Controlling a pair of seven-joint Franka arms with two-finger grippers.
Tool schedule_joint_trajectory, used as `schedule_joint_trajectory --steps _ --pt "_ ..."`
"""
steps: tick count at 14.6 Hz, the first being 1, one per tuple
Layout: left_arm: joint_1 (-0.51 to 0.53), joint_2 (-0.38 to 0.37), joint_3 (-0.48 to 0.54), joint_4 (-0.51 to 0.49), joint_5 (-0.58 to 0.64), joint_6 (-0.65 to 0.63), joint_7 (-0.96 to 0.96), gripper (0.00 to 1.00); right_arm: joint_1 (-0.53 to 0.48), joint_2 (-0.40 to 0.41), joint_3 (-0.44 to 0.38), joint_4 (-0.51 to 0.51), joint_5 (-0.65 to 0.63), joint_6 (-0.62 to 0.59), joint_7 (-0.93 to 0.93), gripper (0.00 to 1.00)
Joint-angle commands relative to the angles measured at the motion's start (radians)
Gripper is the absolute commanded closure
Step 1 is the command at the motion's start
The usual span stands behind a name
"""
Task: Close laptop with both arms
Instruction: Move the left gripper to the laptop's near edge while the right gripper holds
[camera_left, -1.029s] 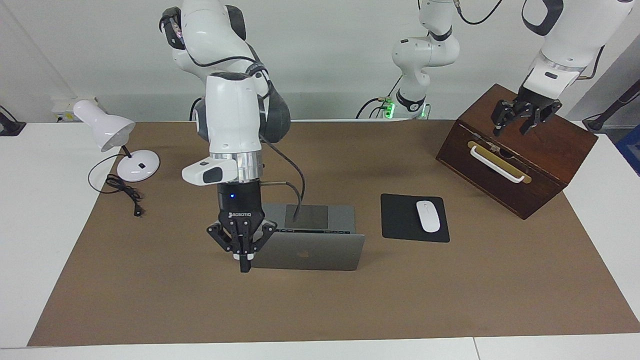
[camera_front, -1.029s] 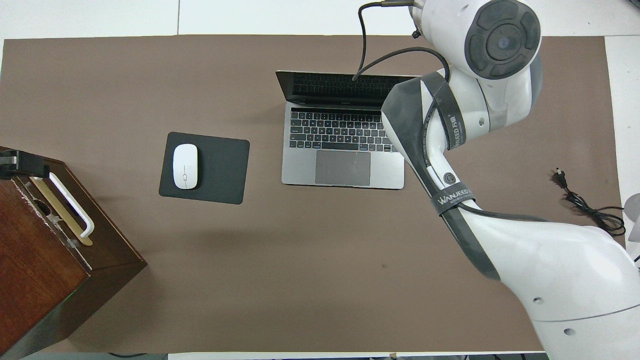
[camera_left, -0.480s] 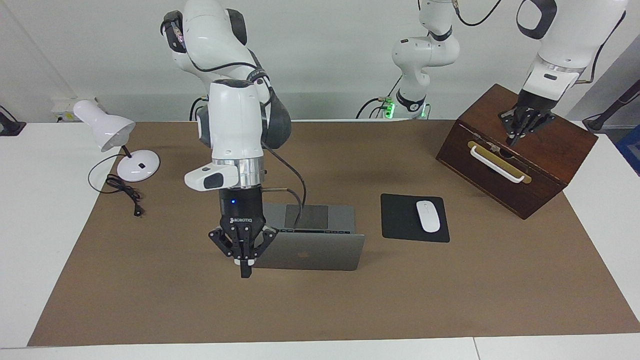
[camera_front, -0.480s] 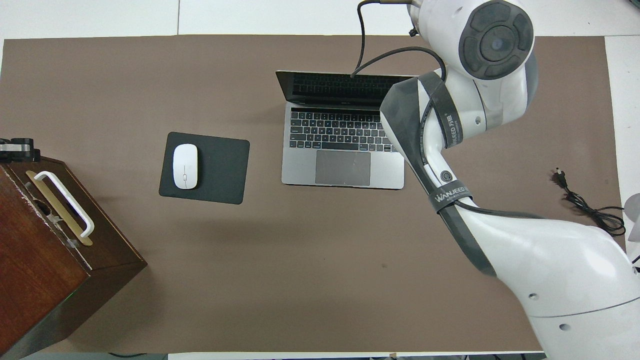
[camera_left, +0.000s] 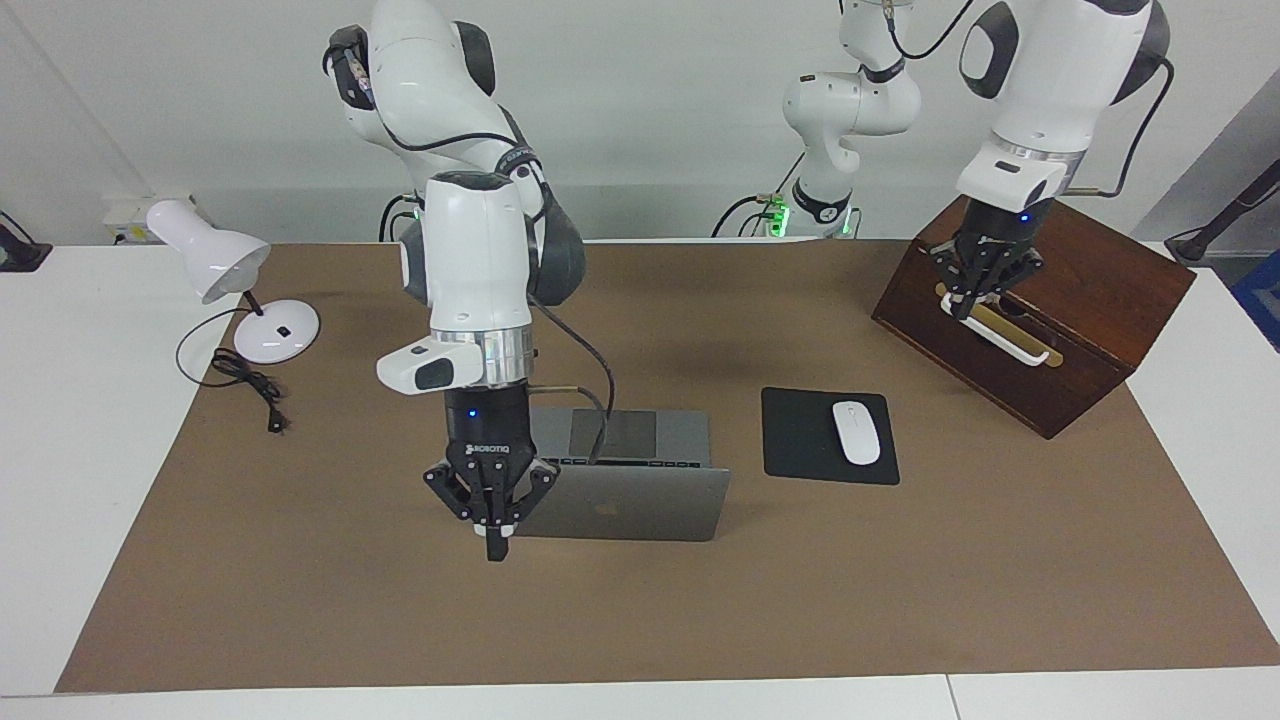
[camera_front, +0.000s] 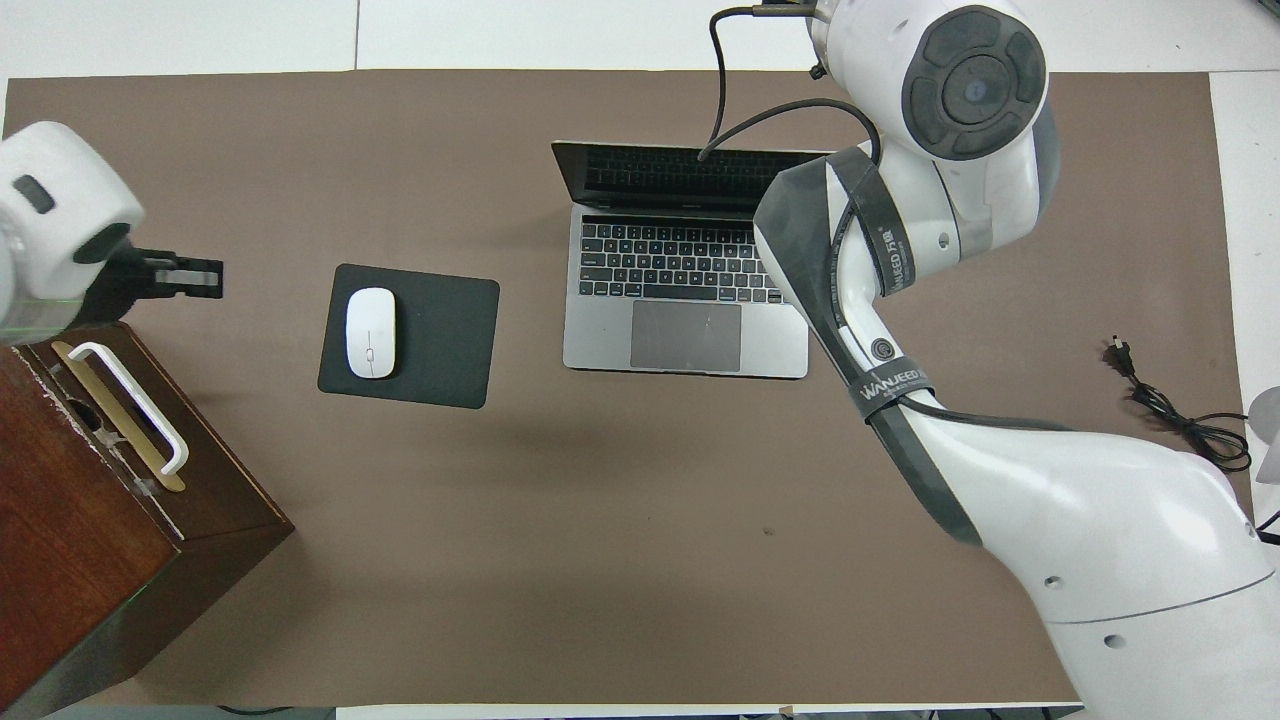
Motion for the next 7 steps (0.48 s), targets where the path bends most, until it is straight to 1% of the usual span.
schedule_joint_trajectory --steps 1,3,7 --pt "-0.082 -0.023 0.011 -0.106 -0.012 0.145 -0.136 1.0 -0.002 0.012 0.004 0.021 -0.022 0.007 0.038 1.0" --pt "-0.121 -0.023 0.011 -0.173 -0.012 0.252 -0.152 1.0 0.0 0.012 0.003 0.02 -0.025 0.006 0.037 1.0" --pt "-0.191 -0.016 0.011 -0.354 -0.012 0.578 -0.151 1.0 -0.004 0.016 0.003 0.018 -0.028 0.001 0.034 1.0"
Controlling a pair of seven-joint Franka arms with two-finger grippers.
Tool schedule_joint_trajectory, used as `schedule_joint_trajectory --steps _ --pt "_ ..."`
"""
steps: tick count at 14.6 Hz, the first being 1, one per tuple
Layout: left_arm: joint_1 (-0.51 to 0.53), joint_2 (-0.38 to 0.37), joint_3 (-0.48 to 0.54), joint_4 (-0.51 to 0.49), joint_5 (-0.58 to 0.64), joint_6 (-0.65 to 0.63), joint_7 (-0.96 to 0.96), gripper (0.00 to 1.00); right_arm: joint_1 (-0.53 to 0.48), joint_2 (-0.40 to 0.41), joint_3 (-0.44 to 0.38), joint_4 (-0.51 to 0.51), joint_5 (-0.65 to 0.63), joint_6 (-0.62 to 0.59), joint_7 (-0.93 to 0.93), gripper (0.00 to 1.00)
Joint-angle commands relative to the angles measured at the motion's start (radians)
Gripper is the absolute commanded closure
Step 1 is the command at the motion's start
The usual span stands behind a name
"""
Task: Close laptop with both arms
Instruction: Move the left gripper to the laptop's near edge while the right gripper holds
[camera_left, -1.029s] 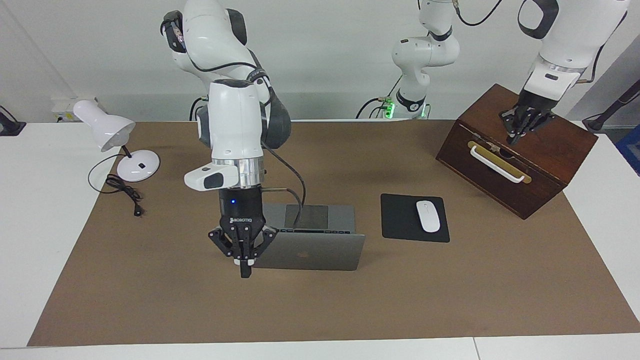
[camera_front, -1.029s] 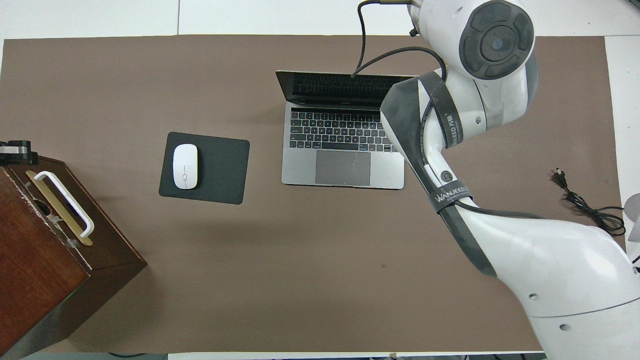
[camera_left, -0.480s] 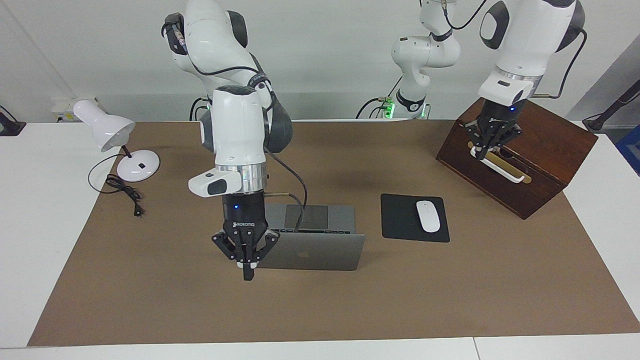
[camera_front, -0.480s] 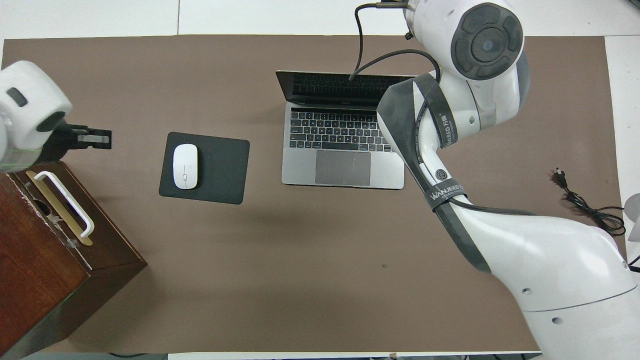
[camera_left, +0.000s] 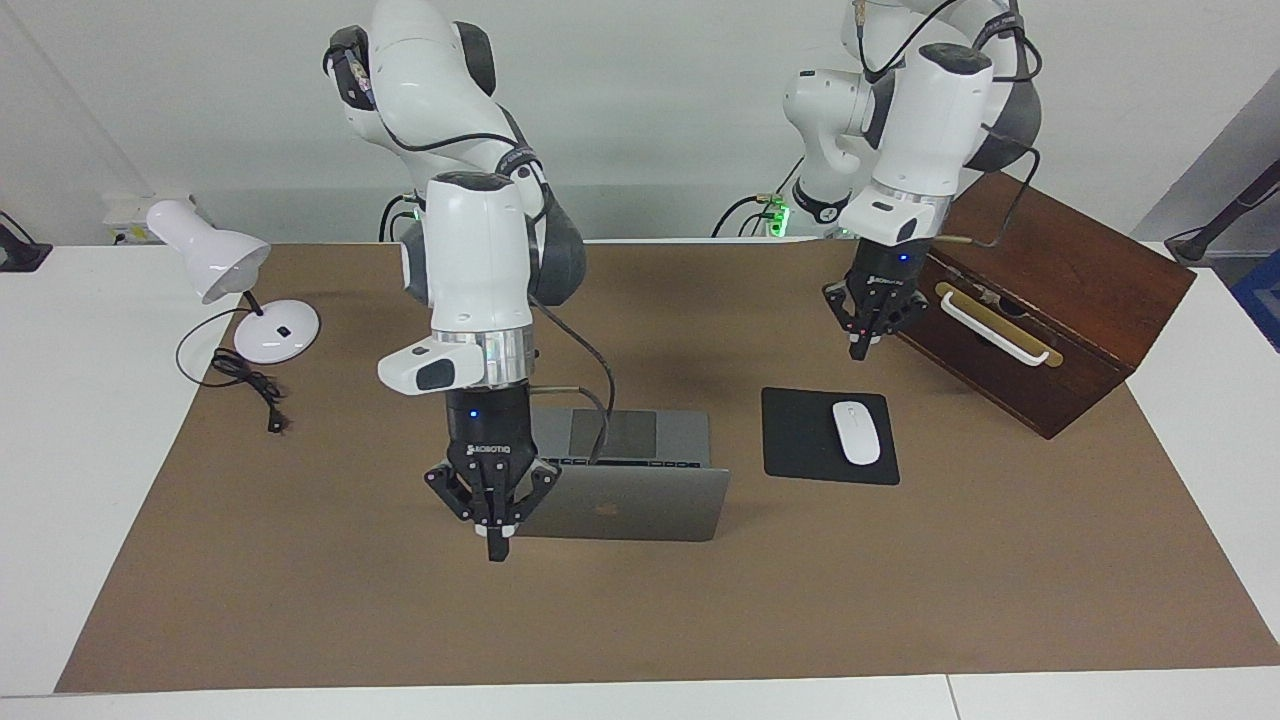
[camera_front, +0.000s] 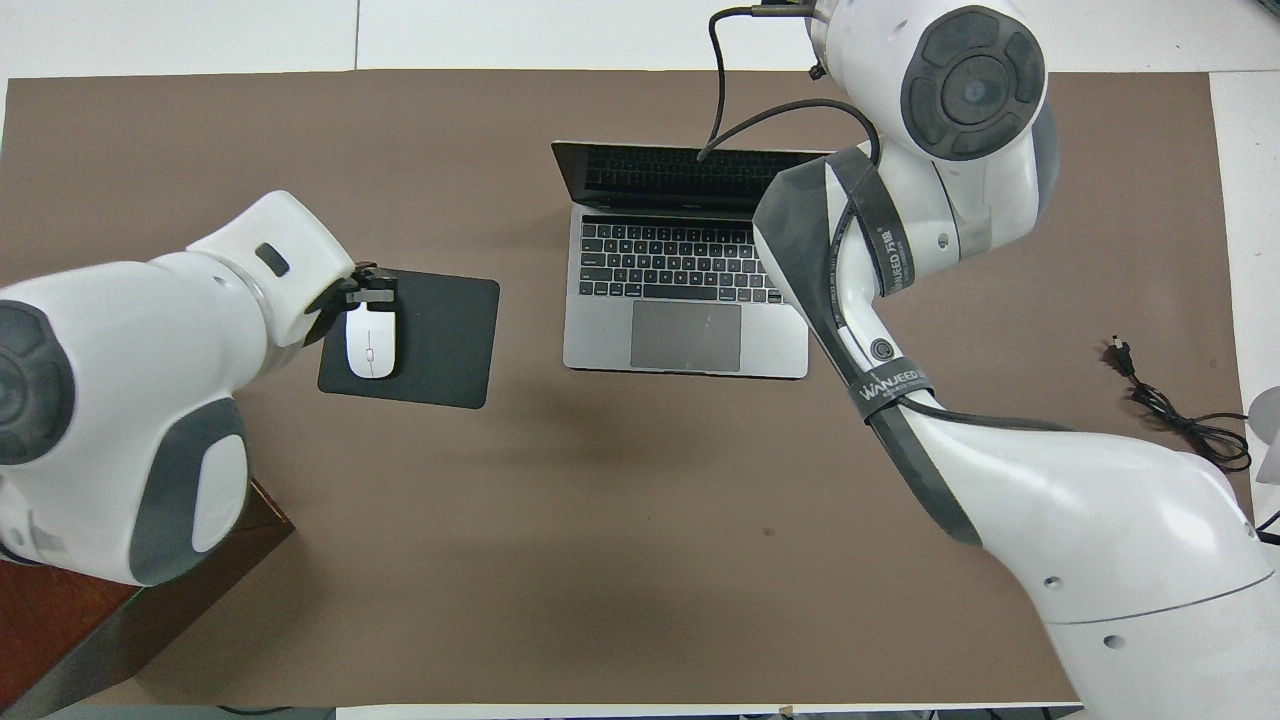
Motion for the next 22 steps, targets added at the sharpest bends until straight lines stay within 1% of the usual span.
schedule_joint_trajectory --steps 1,4,6,10,15,18,20,22 --pt "-0.048 -0.003 0.014 -0.131 -0.011 0.214 -0.005 1.0 -0.002 0.025 0.003 0.017 -0.028 0.004 0.037 1.0" --pt "-0.107 0.067 0.014 -0.217 -0.011 0.439 -0.002 1.0 0.024 0.053 -0.003 0.025 -0.03 0.005 0.06 1.0" --pt "-0.14 0.109 0.016 -0.263 -0.009 0.571 0.017 1.0 0.054 0.053 -0.008 0.023 -0.045 -0.001 0.116 1.0" --pt "-0.172 0.188 0.016 -0.3 -0.009 0.757 0.136 1.0 0.113 0.051 -0.008 0.023 -0.18 -0.022 0.293 1.0" --pt "-0.209 0.287 0.016 -0.304 -0.004 0.923 0.204 1.0 0.12 0.055 -0.005 0.019 -0.194 -0.025 0.322 1.0" --pt "-0.223 0.372 0.016 -0.303 -0.003 1.041 0.204 1.0 0.117 0.065 -0.005 0.019 -0.197 -0.016 0.321 1.0" --pt "-0.223 0.408 0.016 -0.291 0.006 1.056 0.204 1.0 0.11 0.076 -0.005 0.019 -0.203 -0.013 0.321 1.0" --pt "-0.226 0.409 0.016 -0.287 0.012 1.058 0.204 1.0 0.11 0.084 -0.003 0.017 -0.203 0.007 0.322 1.0"
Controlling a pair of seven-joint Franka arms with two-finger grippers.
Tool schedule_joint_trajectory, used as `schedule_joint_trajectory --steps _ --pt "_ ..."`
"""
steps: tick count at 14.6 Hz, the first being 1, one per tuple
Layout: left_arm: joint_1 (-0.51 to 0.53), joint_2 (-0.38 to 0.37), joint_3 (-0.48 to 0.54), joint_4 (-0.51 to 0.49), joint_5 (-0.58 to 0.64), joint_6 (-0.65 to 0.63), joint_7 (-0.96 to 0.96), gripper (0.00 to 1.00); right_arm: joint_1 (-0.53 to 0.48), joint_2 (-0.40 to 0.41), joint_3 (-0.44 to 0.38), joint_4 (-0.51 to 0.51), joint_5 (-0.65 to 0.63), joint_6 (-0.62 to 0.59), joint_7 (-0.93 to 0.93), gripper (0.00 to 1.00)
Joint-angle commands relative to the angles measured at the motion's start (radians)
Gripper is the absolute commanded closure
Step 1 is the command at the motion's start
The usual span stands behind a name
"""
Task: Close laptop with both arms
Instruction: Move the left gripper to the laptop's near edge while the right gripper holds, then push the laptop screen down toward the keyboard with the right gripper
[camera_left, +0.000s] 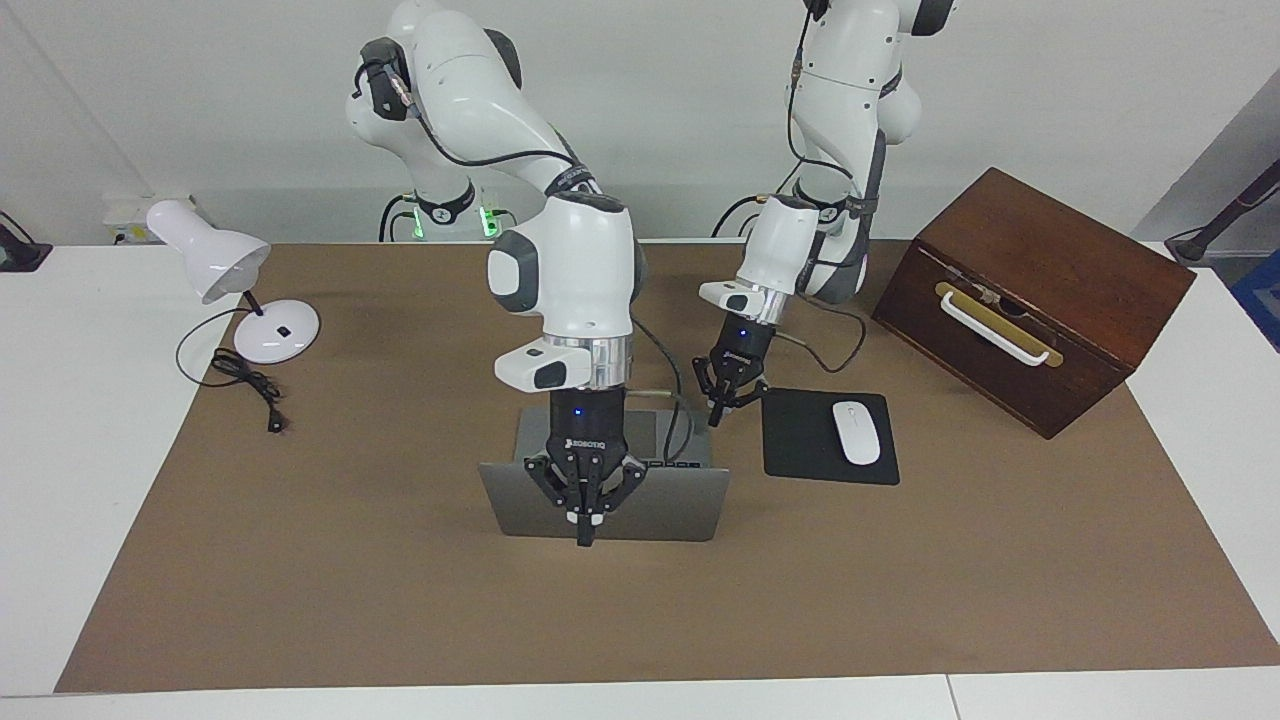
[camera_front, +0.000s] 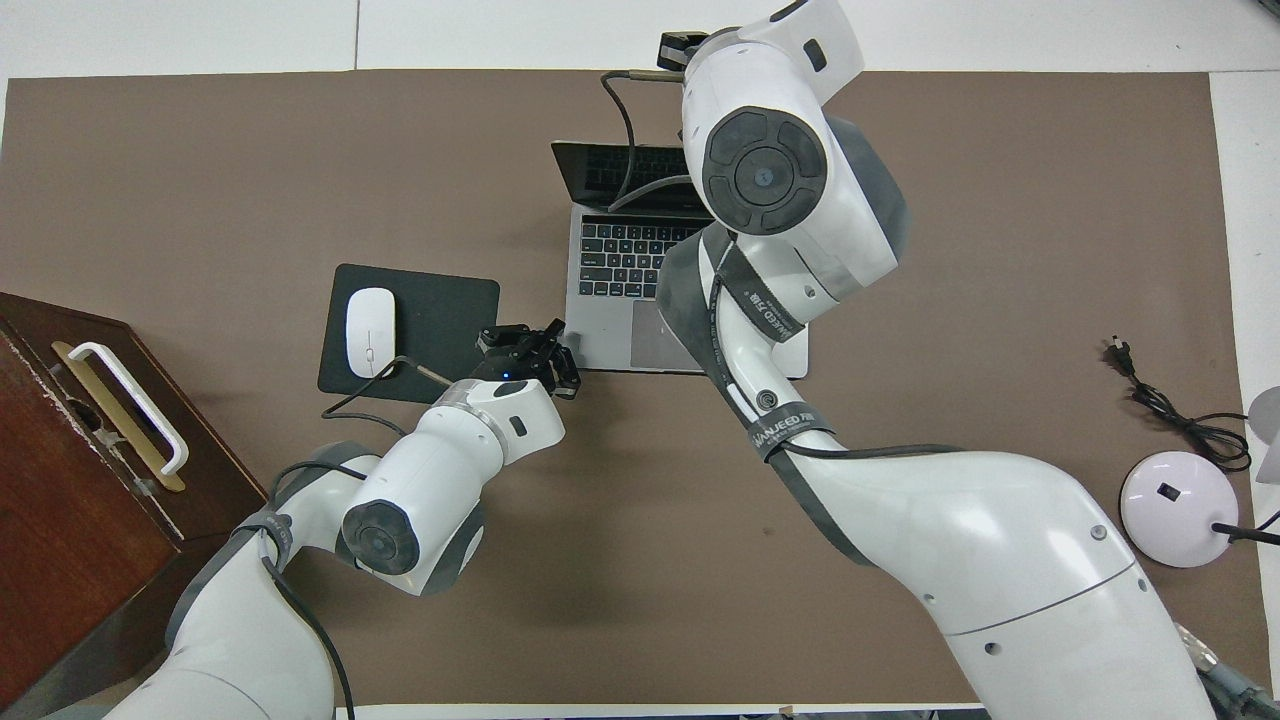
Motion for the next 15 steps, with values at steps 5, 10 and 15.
schedule_joint_trajectory --steps 5,10,15 --pt "-0.027 0.03 0.016 0.024 0.009 0.022 0.014 1.0 0.001 0.018 0.004 0.014 -0.017 0.01 0.025 1.0" --pt "-0.027 0.056 0.017 0.035 0.009 0.022 0.02 1.0 0.001 0.007 0.01 0.013 0.023 -0.051 0.016 1.0" --pt "-0.036 0.081 0.017 0.044 0.009 0.022 0.023 1.0 -0.011 0.007 0.052 0.01 0.076 -0.106 0.012 1.0"
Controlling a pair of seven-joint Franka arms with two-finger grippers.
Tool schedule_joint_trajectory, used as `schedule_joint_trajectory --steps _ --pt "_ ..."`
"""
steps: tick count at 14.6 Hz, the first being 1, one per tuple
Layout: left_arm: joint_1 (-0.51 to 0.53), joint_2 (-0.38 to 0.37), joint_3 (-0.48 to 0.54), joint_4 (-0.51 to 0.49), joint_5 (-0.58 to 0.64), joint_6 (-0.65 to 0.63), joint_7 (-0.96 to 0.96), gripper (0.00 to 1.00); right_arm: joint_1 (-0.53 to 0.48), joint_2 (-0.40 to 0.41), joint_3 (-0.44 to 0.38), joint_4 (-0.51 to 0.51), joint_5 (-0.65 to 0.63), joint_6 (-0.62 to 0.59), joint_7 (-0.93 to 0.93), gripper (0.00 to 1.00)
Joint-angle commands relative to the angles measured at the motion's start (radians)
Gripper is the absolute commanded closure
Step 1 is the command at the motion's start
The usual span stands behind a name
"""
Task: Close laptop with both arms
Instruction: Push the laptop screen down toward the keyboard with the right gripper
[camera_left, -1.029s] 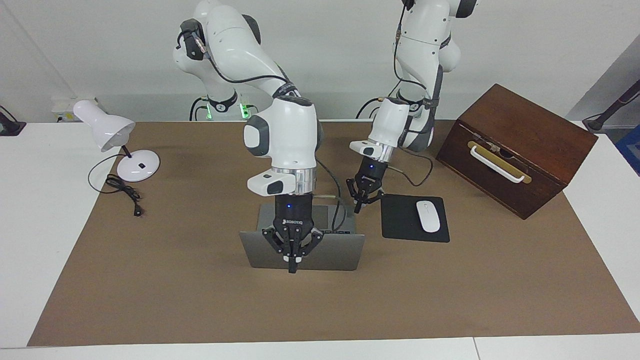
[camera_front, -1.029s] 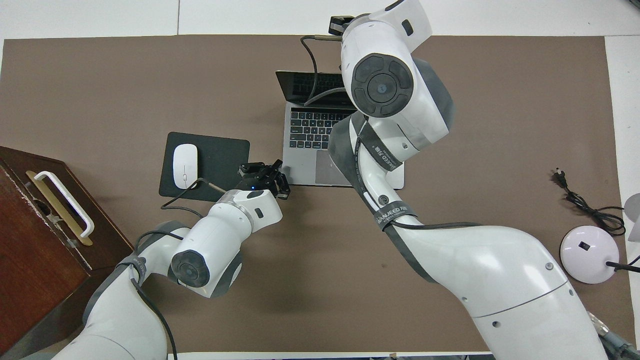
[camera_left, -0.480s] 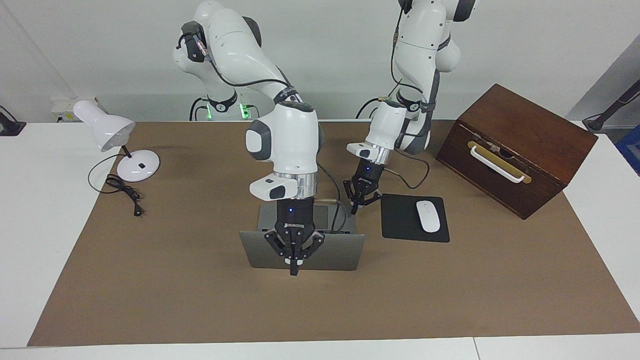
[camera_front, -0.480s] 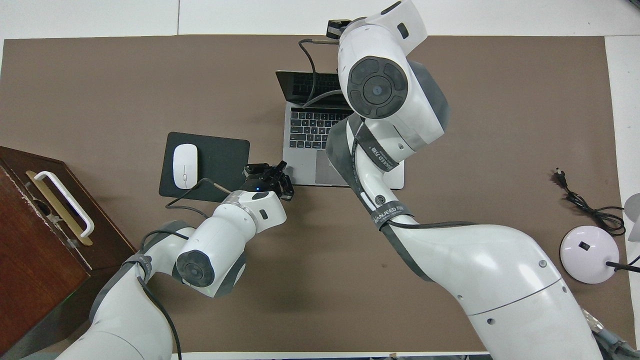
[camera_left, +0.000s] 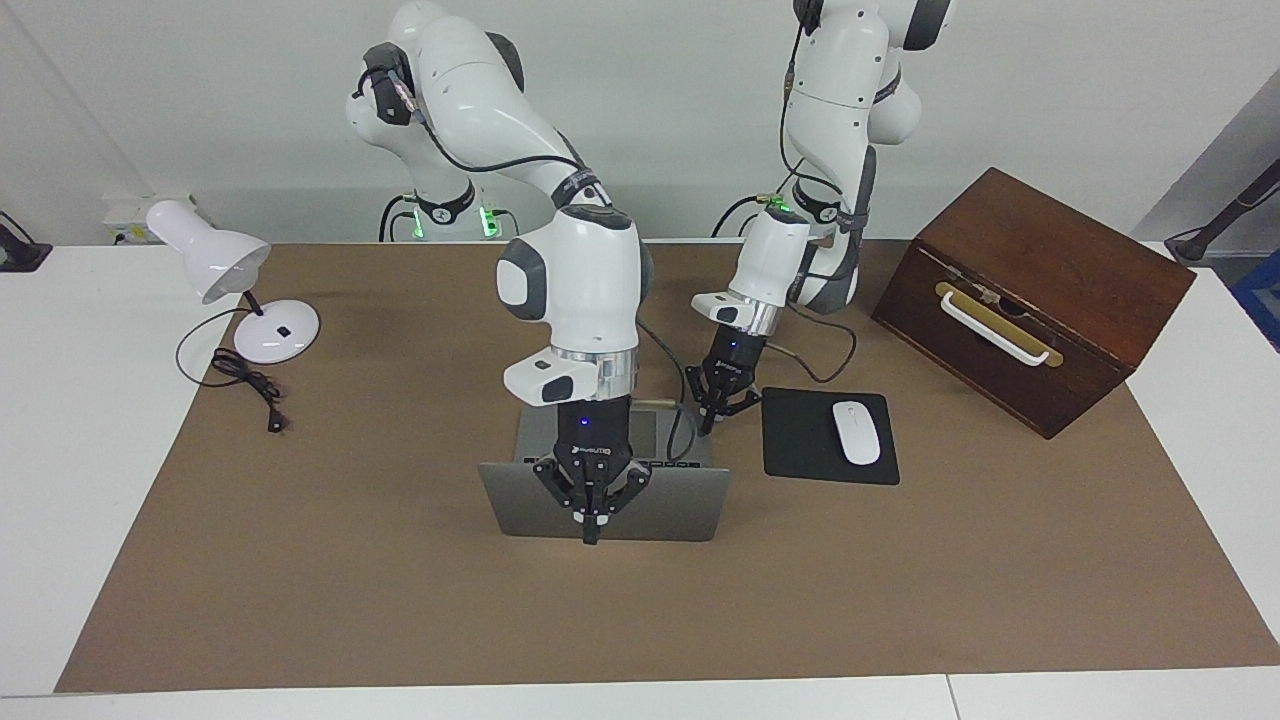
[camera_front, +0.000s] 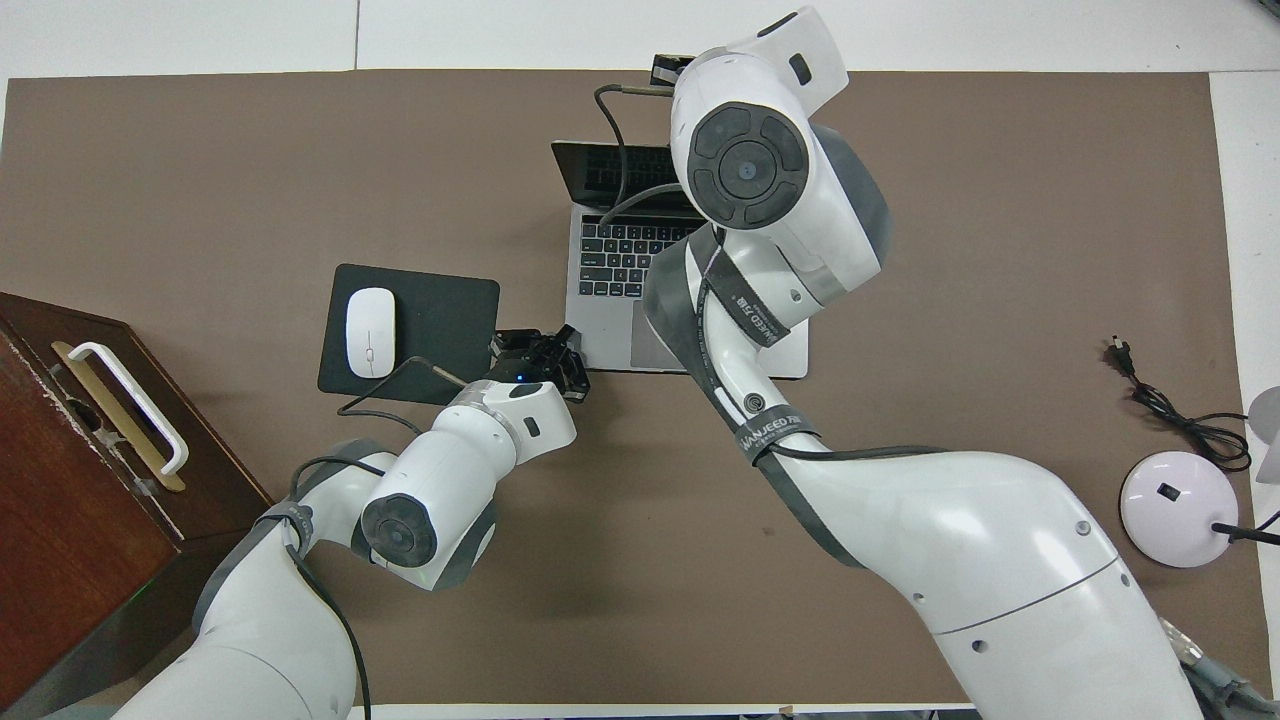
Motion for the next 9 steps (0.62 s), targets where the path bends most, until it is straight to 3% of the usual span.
schedule_joint_trajectory --steps 1,9 --pt "-0.021 0.029 0.016 0.021 0.006 0.015 0.013 1.0 -0.014 -0.003 0.029 0.006 0.046 -0.047 0.012 1.0" --pt "-0.035 0.039 0.016 0.019 0.006 0.015 0.036 1.0 -0.014 -0.029 0.05 -0.011 0.201 -0.176 -0.091 1.0"
